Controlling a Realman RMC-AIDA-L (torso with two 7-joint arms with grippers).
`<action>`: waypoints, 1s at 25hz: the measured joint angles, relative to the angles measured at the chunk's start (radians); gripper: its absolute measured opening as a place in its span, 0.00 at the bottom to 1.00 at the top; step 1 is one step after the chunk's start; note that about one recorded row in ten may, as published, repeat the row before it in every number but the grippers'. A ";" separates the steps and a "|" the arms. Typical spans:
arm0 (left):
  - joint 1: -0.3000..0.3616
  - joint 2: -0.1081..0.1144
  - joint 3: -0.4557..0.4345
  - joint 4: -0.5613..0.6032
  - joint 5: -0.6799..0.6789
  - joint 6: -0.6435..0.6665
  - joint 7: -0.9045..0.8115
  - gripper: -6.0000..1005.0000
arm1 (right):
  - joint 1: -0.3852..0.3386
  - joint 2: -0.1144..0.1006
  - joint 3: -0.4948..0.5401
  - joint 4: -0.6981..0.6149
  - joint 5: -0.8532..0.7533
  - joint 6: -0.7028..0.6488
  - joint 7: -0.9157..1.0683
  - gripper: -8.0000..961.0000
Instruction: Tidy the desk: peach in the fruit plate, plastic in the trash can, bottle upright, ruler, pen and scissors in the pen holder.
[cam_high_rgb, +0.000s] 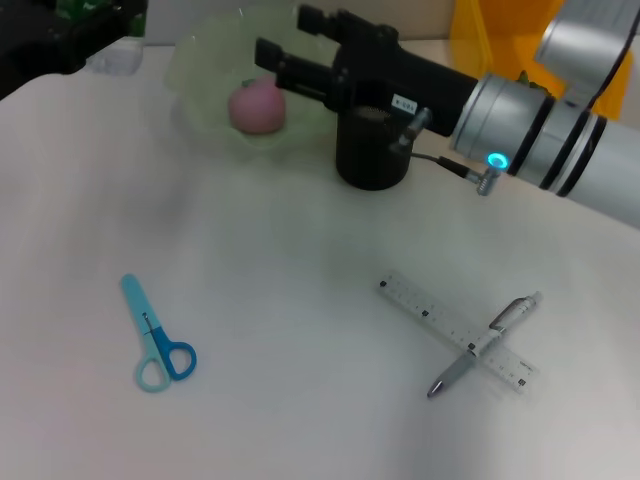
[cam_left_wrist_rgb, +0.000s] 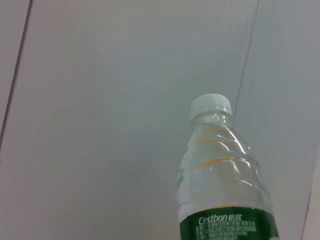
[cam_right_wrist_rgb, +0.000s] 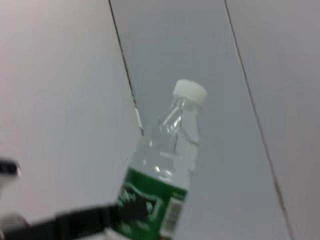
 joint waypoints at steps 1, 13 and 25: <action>-0.006 0.000 -0.006 -0.041 -0.037 0.029 0.055 0.78 | 0.000 0.000 0.000 0.000 0.000 0.000 0.000 0.82; -0.075 0.005 -0.137 -0.425 -0.168 0.292 0.469 0.78 | 0.000 -0.026 0.158 -0.204 -0.241 -0.101 0.341 0.82; -0.079 0.003 -0.129 -0.444 -0.163 0.392 0.482 0.78 | 0.080 -0.005 0.293 -0.306 -0.465 -0.024 0.504 0.82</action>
